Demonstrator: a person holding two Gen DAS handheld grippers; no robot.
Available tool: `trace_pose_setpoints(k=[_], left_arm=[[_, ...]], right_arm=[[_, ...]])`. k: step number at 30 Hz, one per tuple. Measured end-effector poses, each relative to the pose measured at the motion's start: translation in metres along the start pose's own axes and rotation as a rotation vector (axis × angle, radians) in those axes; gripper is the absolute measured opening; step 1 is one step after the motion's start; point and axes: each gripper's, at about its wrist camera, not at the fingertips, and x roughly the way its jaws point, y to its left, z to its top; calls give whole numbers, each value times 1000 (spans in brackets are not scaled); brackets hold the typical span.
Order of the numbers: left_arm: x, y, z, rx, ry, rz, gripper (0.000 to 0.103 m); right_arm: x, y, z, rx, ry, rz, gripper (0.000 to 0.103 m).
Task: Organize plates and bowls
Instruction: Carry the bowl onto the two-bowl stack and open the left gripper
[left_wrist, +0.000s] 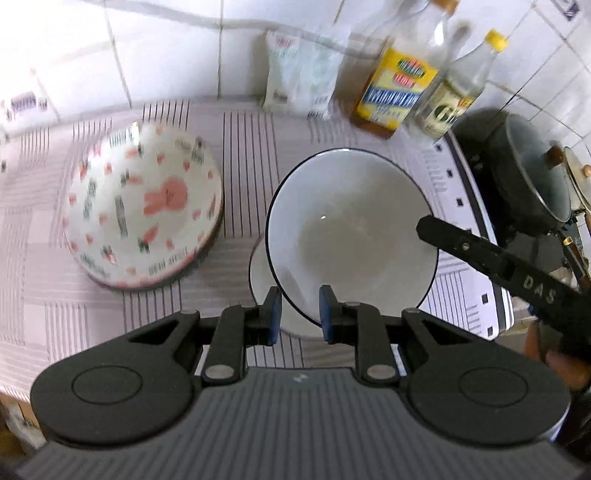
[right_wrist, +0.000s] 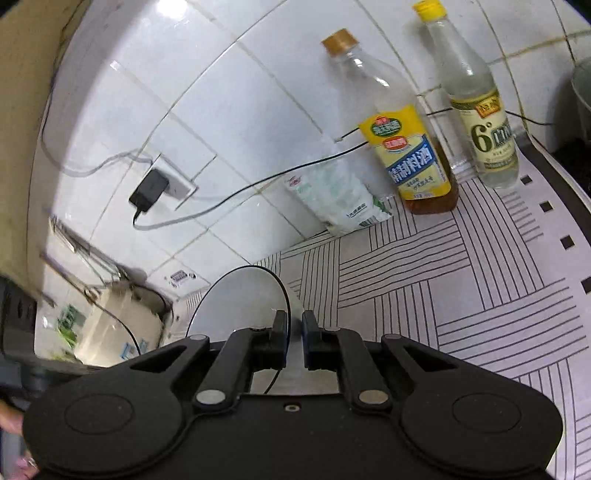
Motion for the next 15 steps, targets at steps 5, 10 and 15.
trace_pose_setpoints(k=[5, 10, 15], left_arm=[[22, 10, -7, -56, 50, 36, 20], [42, 17, 1, -92, 120, 32, 20], [50, 12, 5, -64, 163, 36, 20]], right_arm=[[14, 13, -12, -112, 44, -64, 12], [27, 18, -13, -184, 63, -116, 11], [32, 24, -16, -273, 80, -173, 11]])
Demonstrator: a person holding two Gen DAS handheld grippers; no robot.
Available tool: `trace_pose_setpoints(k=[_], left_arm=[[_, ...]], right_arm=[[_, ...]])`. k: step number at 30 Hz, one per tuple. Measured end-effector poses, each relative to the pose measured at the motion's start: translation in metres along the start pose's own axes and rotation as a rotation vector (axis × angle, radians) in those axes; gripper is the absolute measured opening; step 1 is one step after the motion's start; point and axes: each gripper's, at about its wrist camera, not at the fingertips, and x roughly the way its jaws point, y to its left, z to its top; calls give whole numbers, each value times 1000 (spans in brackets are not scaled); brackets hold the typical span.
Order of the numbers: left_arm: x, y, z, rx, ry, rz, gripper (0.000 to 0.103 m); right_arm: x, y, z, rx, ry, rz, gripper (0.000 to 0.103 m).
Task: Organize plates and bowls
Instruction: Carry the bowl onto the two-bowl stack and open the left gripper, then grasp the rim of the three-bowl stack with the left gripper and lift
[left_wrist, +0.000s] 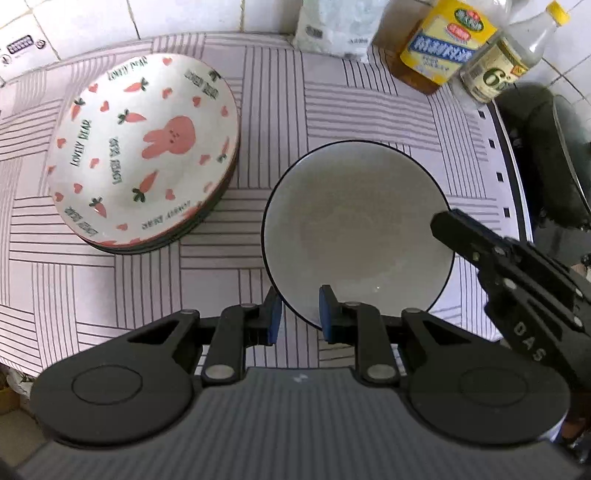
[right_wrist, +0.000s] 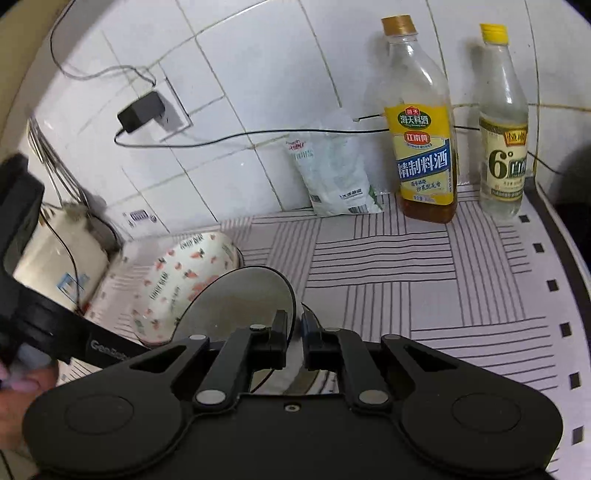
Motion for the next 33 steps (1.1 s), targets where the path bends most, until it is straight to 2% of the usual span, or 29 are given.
trace_pose_setpoints(k=[6, 9, 16, 22, 33], left_arm=[[8, 3, 3, -23, 15, 1, 21], [9, 3, 2, -20, 12, -9, 22], [7, 8, -5, -38, -34, -37, 22], [-10, 9, -14, -53, -77, -65, 27], [-42, 15, -44, -97, -190, -97, 31]], right_arm=[[12, 11, -2, -111, 17, -49, 11], [12, 12, -2, -122, 7, -58, 10], [17, 21, -7, -215, 4, -104, 11], [4, 17, -3, -161, -23, -74, 14], [-45, 9, -9, -166, -63, -7, 39]])
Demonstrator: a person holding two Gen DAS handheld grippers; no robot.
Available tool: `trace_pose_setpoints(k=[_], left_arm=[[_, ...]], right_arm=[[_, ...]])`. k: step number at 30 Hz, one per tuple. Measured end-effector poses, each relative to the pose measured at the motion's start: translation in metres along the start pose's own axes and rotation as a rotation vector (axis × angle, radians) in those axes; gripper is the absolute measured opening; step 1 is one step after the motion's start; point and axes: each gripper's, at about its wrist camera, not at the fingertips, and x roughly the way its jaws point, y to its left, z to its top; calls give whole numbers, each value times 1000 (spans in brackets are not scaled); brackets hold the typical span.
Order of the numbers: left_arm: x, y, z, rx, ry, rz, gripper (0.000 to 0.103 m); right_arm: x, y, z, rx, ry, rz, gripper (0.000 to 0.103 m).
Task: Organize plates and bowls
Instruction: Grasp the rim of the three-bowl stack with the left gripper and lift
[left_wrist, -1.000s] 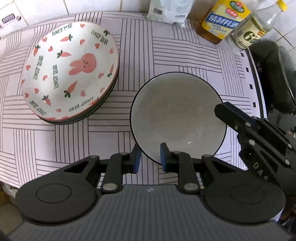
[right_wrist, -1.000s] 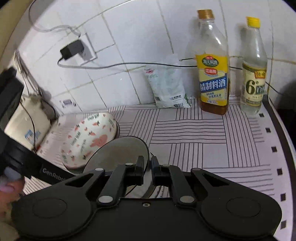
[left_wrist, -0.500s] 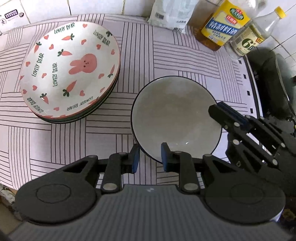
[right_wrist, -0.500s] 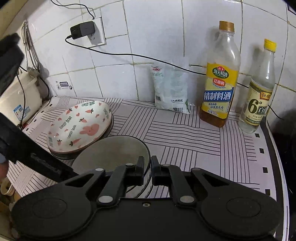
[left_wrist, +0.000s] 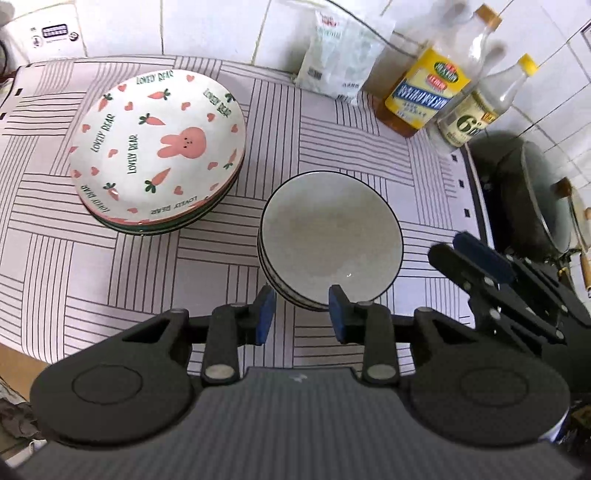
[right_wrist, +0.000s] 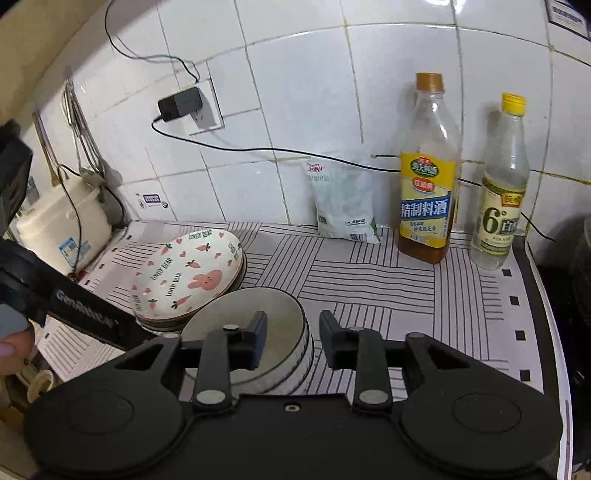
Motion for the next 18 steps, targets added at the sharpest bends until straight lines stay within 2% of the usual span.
trace_pose_setpoints(k=[4, 8, 13, 16, 18], left_arm=[[-10, 9, -11, -12, -57, -42, 33], [-13, 15, -22, -8, -102, -81, 36], [-11, 28, -35, -23, -138, -136, 40], [-7, 38, -41, -62, -144, -166, 42], [-4, 46, -43, -93, -141, -189, 46]], right_arm=[[-7, -2, -15, -27, -12, 37, 55], [-2, 4, -34, -79, -3, 54, 64], [15, 11, -61, -135, 25, 41, 71], [28, 14, -76, -159, 36, 27, 74], [36, 15, -84, -166, 43, 20, 75]])
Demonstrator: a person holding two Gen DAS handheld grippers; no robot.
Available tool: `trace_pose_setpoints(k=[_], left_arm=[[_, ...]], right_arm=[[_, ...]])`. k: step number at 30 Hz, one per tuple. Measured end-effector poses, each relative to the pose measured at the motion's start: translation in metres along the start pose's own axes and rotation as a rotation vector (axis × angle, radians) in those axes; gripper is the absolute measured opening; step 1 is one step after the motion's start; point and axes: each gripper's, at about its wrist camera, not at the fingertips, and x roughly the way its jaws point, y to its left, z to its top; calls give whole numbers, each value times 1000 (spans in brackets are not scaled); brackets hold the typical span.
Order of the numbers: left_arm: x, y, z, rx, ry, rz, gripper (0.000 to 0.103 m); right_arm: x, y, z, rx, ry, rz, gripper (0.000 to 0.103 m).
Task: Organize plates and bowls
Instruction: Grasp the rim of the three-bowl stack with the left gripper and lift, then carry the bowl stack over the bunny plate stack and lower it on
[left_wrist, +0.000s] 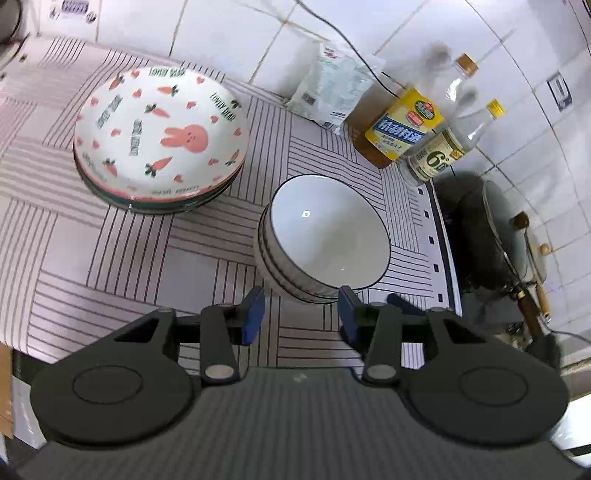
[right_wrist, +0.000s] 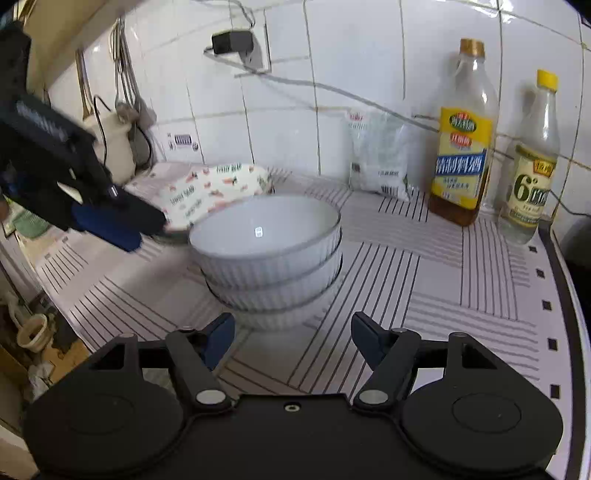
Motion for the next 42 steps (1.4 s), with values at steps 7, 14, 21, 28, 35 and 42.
trace_pose_setpoints(k=[7, 14, 21, 28, 35, 42], left_arm=[[13, 21, 7, -76, 14, -32, 55], [46, 27, 22, -92, 48, -95, 63], [80, 34, 33, -125, 75, -42, 63], [94, 37, 30, -120, 82, -52, 39], [101, 25, 24, -68, 60, 33, 34], [93, 17, 19, -6, 44, 65, 34]], right_arm=[[34, 3, -15, -29, 0, 22, 87], [57, 3, -17, -51, -87, 15, 89], [78, 3, -7, -49, -91, 53, 97], [89, 0, -3, -20, -77, 84, 97], [92, -3, 1, -35, -56, 109, 96], [91, 0, -2, -47, -69, 110, 95]])
